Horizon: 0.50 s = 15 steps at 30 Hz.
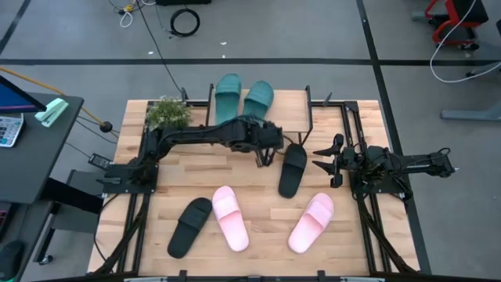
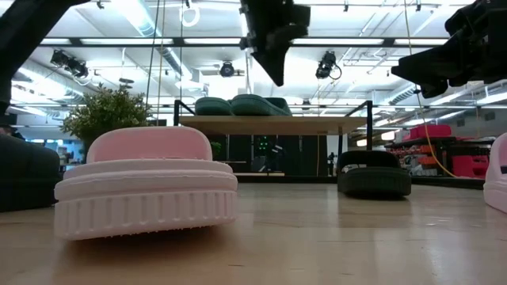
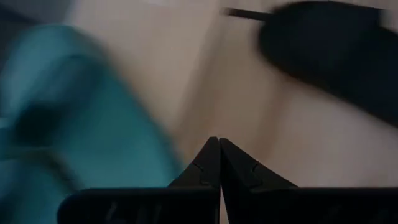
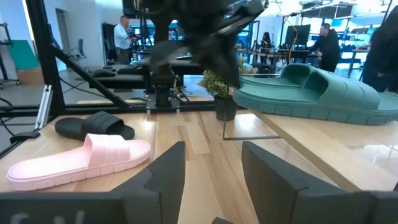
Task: Pick and place slides into the shelf
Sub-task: Put the green slide on the shelf
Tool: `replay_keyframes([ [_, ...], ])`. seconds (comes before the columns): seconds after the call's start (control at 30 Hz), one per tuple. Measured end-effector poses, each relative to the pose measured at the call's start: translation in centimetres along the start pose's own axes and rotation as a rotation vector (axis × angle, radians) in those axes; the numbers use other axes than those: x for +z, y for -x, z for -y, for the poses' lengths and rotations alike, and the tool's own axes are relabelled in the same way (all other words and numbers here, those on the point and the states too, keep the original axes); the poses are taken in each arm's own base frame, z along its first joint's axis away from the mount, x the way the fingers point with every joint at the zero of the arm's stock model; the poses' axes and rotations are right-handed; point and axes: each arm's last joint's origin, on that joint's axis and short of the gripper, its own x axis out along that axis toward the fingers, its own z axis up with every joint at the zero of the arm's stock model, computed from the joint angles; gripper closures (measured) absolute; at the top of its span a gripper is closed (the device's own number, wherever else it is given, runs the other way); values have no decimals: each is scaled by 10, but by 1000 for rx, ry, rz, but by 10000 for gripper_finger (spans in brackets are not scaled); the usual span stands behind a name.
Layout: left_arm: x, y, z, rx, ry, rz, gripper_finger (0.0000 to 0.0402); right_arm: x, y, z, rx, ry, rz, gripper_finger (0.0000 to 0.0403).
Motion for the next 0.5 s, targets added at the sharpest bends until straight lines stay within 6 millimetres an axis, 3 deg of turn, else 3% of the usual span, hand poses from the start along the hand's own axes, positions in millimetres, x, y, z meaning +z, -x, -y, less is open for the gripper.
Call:
replay_keyframes([
  [0.13,-3,2,6,-75,2,-30,398,0,0,0,0,1,0,238],
  [0.3,-13,1,-1,-50,18,-136,399,0,0,0,0,1,0,238],
  [0.5,-12,-5,-11,-21,34,-139,399,0,0,0,0,2,0,238],
])
